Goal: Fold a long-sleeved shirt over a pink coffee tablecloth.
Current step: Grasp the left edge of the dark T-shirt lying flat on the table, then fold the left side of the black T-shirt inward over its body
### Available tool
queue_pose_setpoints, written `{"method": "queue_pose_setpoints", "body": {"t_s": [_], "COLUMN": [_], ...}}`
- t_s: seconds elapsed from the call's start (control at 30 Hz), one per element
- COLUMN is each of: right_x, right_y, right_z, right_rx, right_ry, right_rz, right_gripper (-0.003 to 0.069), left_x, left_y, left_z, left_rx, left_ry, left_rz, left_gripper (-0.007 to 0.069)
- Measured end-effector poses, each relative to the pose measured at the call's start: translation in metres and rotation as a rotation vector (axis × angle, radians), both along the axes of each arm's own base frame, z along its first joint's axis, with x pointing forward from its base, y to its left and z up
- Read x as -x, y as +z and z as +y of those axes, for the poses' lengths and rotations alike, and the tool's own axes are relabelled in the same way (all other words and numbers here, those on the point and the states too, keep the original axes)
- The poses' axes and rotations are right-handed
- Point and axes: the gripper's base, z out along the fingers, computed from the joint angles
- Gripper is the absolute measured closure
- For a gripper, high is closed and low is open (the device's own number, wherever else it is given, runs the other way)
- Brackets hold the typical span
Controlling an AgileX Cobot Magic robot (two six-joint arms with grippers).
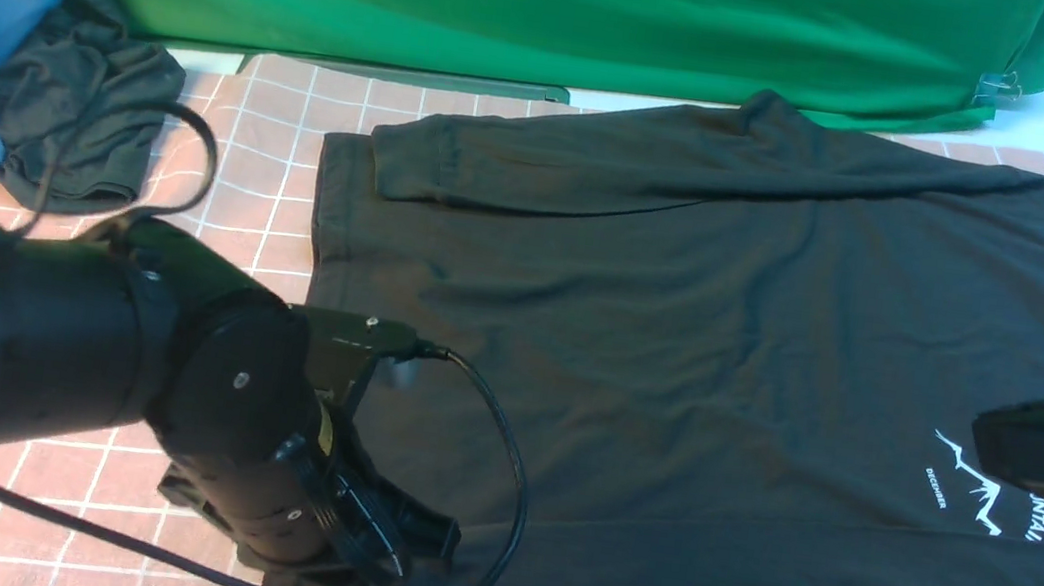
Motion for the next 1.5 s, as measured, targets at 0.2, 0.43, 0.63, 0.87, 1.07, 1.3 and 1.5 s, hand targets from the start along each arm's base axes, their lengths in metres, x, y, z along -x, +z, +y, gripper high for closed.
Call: {"method": "queue_pose_setpoints", "body": {"t_s": [0.2,0.43,0.63,0.87,1.07,1.3,1.5], "right_x": [0.0,0.0,0.0,0.0,0.0,-0.001,-0.002], "right_y": [0.0,0.0,0.0,0.0,0.0,0.001,0.003], "right_z": [0.0,0.0,0.0,0.0,0.0,0.0,0.001], "right_rx": [0.004,0.018,0.021,0.031,0.032,0.023,0.014], "right_ry": [0.003,0.019,0.023,0.034,0.036,0.033,0.03], "right_rz": [0.0,-0.01,-0.012,-0.02,-0.022,-0.043,-0.059], "right_gripper": [0.062,0.062,0.062,0.062,0.062,0.062,0.062], "left_x": [-0.012,-0.015,-0.014,-0.009,-0.016,-0.046,-0.09], "left_y": [-0.01,-0.027,-0.027,-0.016,0.039,0.102,0.121], "left_z": [-0.004,-0.006,-0.007,-0.008,-0.013,-0.02,-0.005], "left_rx": [0.0,-0.029,-0.028,-0.025,0.04,0.085,0.093], "left_ry": [-0.027,-0.032,-0.059,-0.097,-0.104,-0.098,-0.007], "left_rz": [-0.074,-0.027,-0.007,0.033,-0.065,-0.231,-0.306], "left_gripper": [0.0196,0.0164,0.037,0.058,0.058,0.058,0.058]}}
